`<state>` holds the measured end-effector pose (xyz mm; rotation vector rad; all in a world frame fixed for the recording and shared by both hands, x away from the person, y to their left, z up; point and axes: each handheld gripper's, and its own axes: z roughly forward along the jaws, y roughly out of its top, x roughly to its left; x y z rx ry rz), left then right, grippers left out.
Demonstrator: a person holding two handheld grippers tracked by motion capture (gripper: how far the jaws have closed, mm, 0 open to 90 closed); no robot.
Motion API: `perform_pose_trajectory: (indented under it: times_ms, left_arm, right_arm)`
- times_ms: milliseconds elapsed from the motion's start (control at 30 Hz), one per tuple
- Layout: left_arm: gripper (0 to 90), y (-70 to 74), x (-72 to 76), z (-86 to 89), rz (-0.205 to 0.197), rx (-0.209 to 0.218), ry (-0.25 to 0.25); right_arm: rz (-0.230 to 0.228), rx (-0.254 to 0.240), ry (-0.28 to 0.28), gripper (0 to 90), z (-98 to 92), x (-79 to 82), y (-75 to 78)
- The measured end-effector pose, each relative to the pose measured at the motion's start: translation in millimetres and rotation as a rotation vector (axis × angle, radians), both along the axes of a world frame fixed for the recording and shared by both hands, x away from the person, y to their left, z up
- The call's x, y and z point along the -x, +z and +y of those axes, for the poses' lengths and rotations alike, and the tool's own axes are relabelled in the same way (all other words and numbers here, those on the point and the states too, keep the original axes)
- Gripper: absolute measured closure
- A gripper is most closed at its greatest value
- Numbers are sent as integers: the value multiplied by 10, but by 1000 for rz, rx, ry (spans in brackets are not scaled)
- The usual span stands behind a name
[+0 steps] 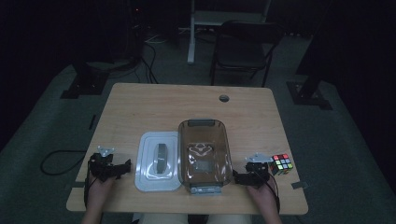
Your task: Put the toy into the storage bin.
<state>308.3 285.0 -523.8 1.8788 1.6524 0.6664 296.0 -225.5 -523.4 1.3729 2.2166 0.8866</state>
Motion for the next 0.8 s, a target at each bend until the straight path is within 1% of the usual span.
perform_pose_trajectory:
  times_ms: [200, 267, 300, 333, 433, 500, 567, 633, 667, 700, 800]
  left_arm:
    - [11, 0, -2, 1, -1, 1, -15]
    - [10, -1, -4, 2, -1, 2, -19]
    - [10, -1, -5, 3, -1, 2, -19]
    - [10, -1, -5, 3, -1, 2, -19]
    - [10, -1, -4, 3, -1, 2, -19]
    - [10, -1, -5, 2, -1, 2, -19]
    - [10, -2, -5, 2, -2, 2, -20]
    - [10, -2, -5, 2, -2, 2, -20]
    - [10, -2, -5, 1, -2, 2, -21]
    - [10, -2, -5, 0, -2, 2, -21]
    - [10, -2, -4, -2, -2, 1, -27]
  right_arm:
    - [29, 20, 19, 142, 28, 16, 37]
    - [19, 43, 20, 152, 49, 32, 60]
    - [16, 46, 20, 152, 57, 37, 79]
    - [13, 38, 19, 152, 62, 45, 107]
    - [-8, 11, 21, 152, 48, 61, 210]
    - [-33, -9, 12, 151, 25, 83, 285]
    - [-63, -30, 2, 130, -9, 110, 359]
    - [-83, -37, -8, 125, -47, 133, 425]
    - [-102, -39, -16, 125, -94, 156, 486]
    - [-102, -39, -16, 125, -94, 156, 486]
    - [-133, -38, -34, 125, -187, 192, 578]
